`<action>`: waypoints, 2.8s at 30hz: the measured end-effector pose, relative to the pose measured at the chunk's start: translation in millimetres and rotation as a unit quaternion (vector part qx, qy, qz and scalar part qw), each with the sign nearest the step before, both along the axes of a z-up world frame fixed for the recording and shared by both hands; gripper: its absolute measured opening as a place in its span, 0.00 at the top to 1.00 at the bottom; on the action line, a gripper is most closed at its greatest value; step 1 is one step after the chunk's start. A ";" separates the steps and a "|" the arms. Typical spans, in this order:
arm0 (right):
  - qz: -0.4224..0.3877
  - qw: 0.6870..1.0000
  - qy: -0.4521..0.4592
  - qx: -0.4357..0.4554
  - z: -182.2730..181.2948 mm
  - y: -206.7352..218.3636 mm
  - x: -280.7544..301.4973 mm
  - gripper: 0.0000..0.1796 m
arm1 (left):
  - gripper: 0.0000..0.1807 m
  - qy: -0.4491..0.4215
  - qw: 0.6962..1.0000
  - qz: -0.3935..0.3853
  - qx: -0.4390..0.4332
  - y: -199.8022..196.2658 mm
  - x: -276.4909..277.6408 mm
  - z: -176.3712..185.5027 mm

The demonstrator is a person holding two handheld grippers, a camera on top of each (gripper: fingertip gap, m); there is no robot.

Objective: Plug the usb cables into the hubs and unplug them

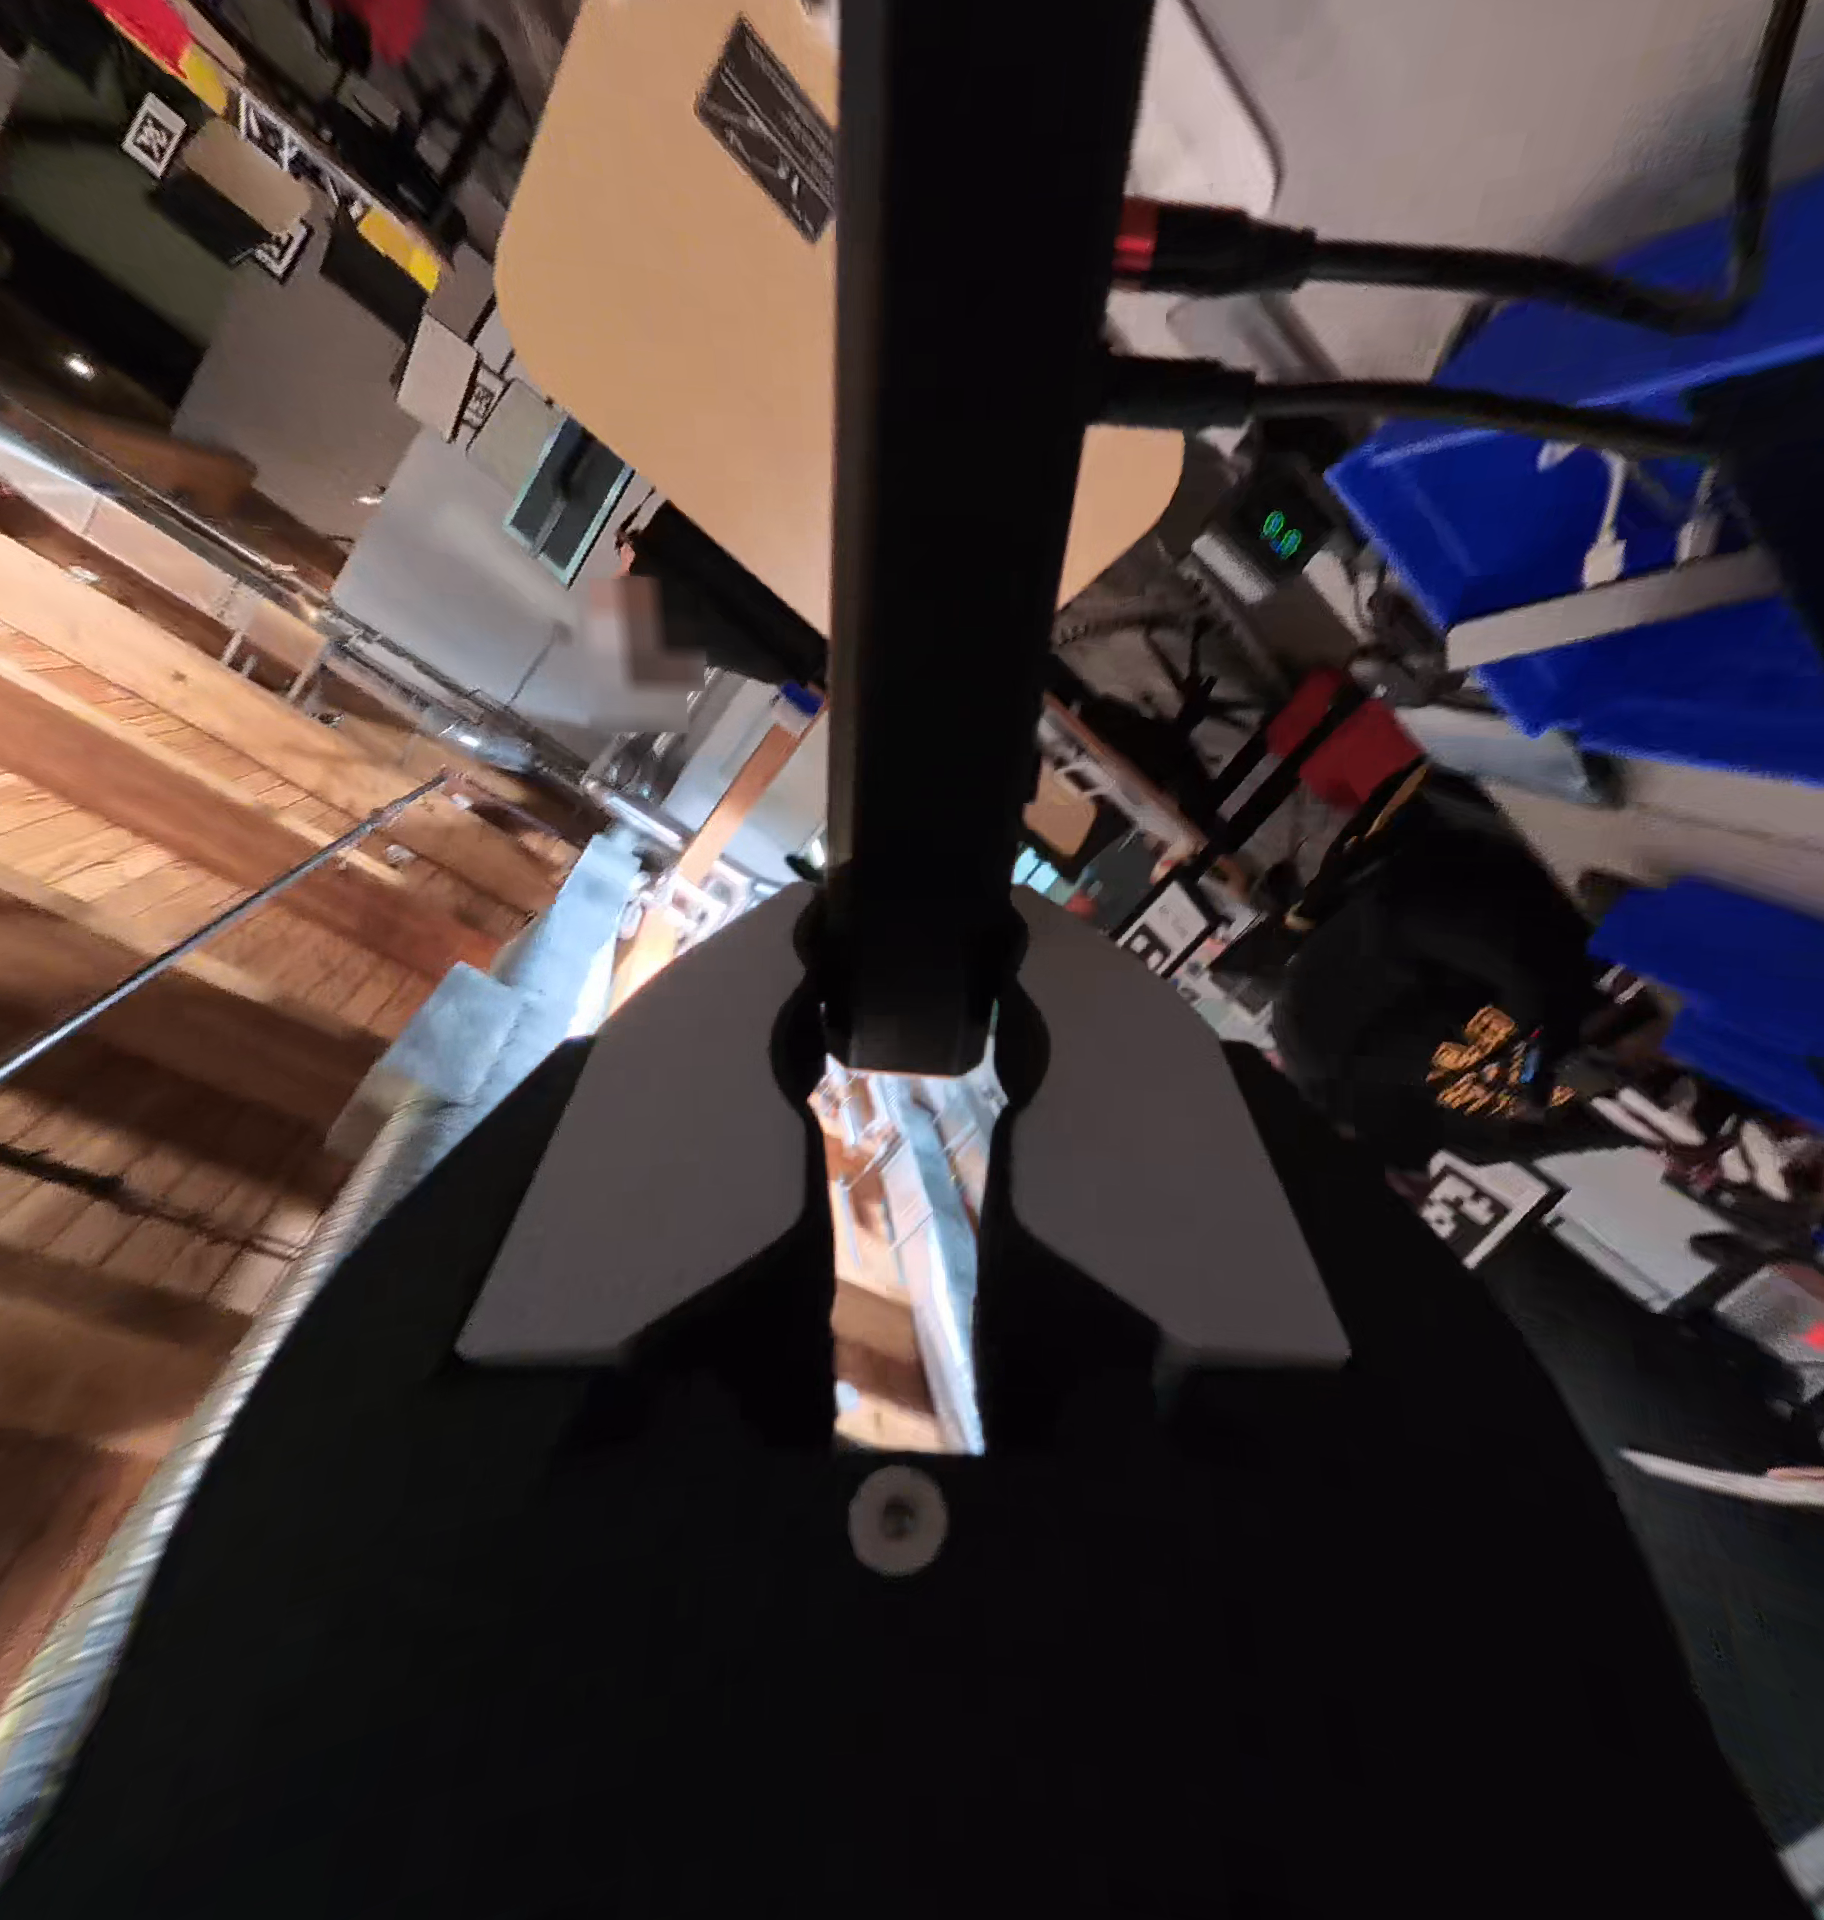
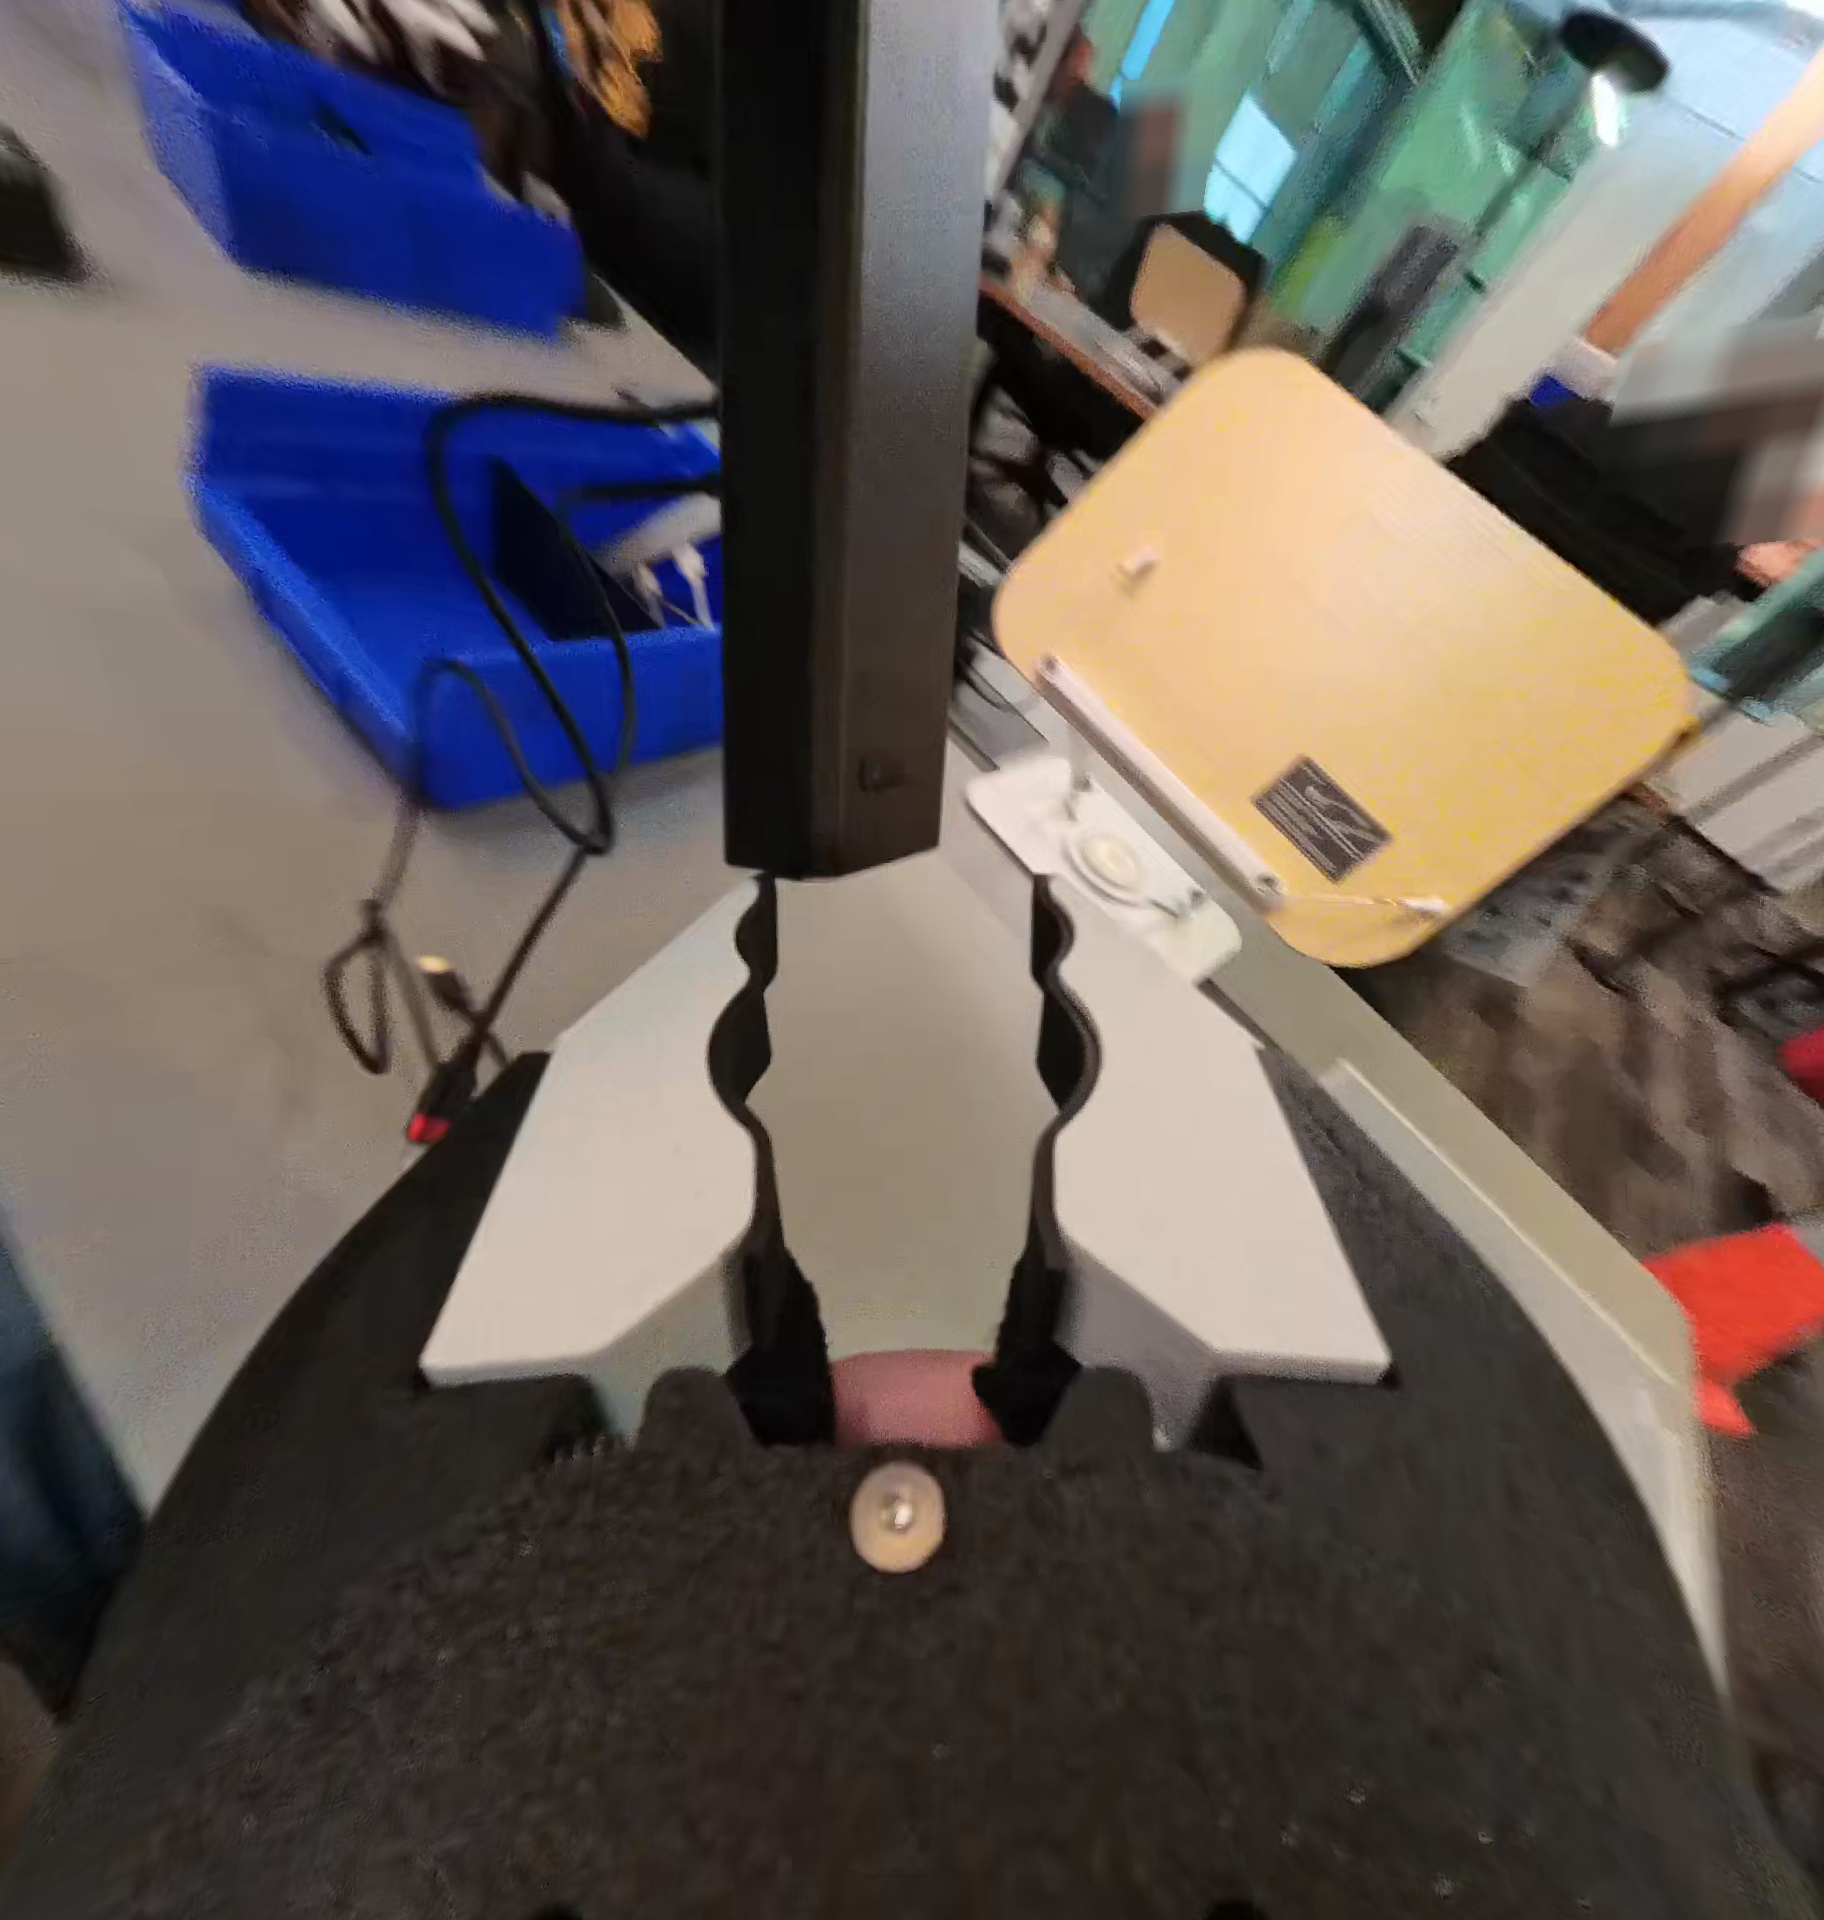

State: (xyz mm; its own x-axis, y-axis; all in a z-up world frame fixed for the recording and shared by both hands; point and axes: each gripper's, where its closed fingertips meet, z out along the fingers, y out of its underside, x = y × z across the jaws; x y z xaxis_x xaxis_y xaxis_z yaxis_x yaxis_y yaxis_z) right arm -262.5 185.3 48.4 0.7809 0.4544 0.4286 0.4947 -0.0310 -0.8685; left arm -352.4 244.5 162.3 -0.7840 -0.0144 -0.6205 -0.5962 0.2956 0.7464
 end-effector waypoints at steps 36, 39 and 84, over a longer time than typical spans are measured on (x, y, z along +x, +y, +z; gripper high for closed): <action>0.200 0.882 0.393 -0.164 -72.1 -0.8 -36.0 0.85 | 0.79 -0.359 0.796 -0.053 -0.484 -59.6 80.7 -42.5; 0.274 0.823 0.457 -0.196 -64.9 -19.1 -42.6 0.85 | 0.74 -0.513 0.625 -0.048 -0.587 -53.5 75.0 -37.3; 0.312 0.807 0.465 -0.189 -36.9 -20.9 1.1 0.86 | 0.85 -0.535 0.220 0.033 -0.815 -124.8 70.3 -234.2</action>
